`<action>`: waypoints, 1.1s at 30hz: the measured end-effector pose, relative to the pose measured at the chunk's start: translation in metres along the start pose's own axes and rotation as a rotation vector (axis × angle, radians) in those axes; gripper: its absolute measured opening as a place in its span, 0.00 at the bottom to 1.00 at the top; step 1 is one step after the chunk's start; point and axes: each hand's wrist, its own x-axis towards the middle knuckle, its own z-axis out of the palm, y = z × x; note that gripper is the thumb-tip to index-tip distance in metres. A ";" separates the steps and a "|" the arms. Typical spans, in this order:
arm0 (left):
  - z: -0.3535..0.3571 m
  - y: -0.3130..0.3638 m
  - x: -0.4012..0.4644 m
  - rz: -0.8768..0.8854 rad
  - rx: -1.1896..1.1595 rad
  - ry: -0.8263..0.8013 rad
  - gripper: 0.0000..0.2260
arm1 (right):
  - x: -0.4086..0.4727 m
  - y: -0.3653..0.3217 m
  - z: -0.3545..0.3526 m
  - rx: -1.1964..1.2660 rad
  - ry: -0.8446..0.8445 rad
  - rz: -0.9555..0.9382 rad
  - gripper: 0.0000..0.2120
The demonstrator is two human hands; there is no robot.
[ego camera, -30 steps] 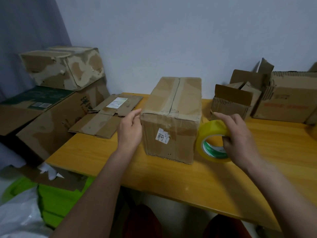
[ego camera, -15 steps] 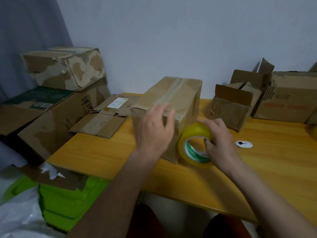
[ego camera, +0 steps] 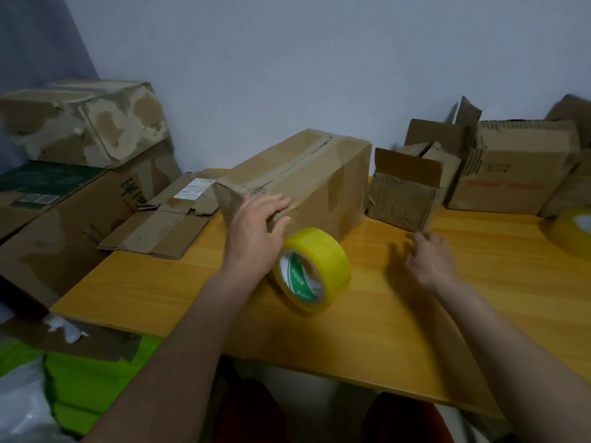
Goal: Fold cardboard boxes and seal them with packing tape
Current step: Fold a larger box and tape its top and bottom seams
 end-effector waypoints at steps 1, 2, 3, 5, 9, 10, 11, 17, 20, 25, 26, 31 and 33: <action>0.000 -0.002 -0.001 0.014 0.003 0.011 0.16 | 0.007 0.008 0.005 -0.058 -0.043 0.007 0.22; -0.001 -0.004 -0.001 0.027 0.010 0.022 0.16 | 0.012 0.015 0.008 -0.095 -0.079 0.011 0.24; -0.002 -0.006 -0.001 0.037 0.015 0.031 0.15 | 0.016 0.020 0.012 -0.109 -0.109 0.022 0.25; -0.003 -0.009 0.002 0.045 0.017 0.037 0.15 | 0.019 0.027 0.016 -0.096 -0.139 0.028 0.22; -0.003 -0.016 0.016 0.056 0.011 0.010 0.14 | 0.020 0.028 0.017 -0.055 -0.091 -0.038 0.14; -0.004 -0.019 0.020 0.057 0.013 -0.002 0.14 | 0.021 0.027 0.016 -0.015 -0.093 -0.026 0.14; -0.005 -0.021 0.024 0.059 0.017 -0.012 0.14 | 0.020 0.024 0.014 0.042 -0.114 -0.008 0.14; -0.014 -0.039 0.045 0.029 0.044 -0.048 0.14 | -0.002 -0.035 -0.021 0.426 -0.241 -0.158 0.10; -0.014 -0.047 0.052 -0.076 0.002 -0.028 0.15 | -0.018 -0.096 -0.053 0.587 -0.090 -0.469 0.04; -0.013 -0.045 0.052 -0.249 -0.163 -0.018 0.17 | -0.014 -0.183 -0.058 0.584 -0.064 -0.762 0.02; -0.012 -0.046 0.051 -0.292 -0.211 0.005 0.19 | -0.011 -0.194 -0.055 0.550 -0.076 -0.784 0.03; -0.007 -0.038 0.015 -0.649 -0.567 0.165 0.38 | 0.003 -0.210 -0.042 0.405 -0.093 -0.874 0.03; 0.004 -0.031 -0.008 -0.705 -0.691 0.136 0.40 | 0.004 -0.211 -0.038 0.382 -0.081 -0.899 0.03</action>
